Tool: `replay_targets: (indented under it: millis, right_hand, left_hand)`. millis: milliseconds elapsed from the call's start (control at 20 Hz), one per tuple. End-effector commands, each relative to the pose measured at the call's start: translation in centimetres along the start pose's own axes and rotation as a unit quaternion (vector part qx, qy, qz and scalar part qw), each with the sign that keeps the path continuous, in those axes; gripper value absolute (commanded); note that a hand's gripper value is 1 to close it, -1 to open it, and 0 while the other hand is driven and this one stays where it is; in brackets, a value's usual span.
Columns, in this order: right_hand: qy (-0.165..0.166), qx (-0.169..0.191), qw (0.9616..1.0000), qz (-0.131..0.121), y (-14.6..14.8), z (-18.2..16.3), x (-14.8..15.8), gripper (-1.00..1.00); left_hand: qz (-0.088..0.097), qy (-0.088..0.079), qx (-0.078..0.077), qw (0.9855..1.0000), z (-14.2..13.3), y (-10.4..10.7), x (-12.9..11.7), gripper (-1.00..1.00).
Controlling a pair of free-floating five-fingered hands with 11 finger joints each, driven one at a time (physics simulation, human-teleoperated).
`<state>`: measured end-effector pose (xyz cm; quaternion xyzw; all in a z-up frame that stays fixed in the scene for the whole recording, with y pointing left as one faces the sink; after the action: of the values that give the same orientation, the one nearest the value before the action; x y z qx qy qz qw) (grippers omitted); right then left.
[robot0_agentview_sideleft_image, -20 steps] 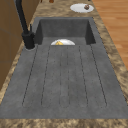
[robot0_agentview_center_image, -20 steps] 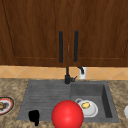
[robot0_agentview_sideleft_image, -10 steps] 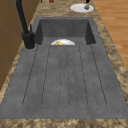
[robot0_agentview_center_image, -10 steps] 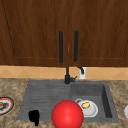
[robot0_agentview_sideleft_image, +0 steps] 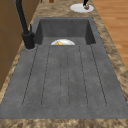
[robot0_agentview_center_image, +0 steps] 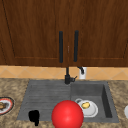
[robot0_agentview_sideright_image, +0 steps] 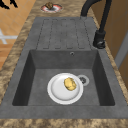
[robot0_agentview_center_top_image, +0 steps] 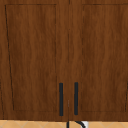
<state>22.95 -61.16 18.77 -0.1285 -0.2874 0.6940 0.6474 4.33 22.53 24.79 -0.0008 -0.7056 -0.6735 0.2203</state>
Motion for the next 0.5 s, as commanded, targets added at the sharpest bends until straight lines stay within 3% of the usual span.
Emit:
replay_targets:
  millis: [0,450]
  right_hand:
    - [-0.007,-0.035,0.9994,0.003,1.0,-0.8,-1.0,-1.0]
    - [-0.005,-0.133,0.9907,0.028,2.3,-2.1,-2.4,-1.0]
  left_hand:
    - [0.0,0.0,0.0,1.0,0.0,0.0,0.0,0.0]
    - [0.0,0.0,0.0,1.0,0.0,0.0,0.0,0.0]
